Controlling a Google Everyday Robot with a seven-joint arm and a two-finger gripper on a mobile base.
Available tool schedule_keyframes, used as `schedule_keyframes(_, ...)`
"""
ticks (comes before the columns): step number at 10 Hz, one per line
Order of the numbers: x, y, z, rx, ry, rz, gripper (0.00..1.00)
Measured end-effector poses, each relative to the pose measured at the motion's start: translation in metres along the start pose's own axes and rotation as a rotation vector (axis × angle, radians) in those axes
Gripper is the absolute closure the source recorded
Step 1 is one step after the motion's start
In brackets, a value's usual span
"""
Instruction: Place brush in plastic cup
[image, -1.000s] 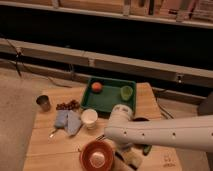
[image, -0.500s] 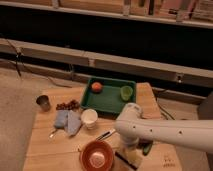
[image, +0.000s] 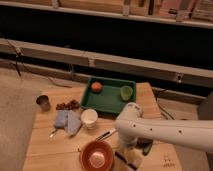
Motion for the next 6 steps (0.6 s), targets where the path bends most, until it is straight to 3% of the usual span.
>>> schedule_keyframes(4, -0.0033, 0.0039, 0.0066, -0.011, 0.044, 0.035, 0.20)
schedule_keyframes(6, -0.0019, 0.0087, 0.0085, -0.015, 0.119, 0.086, 0.20)
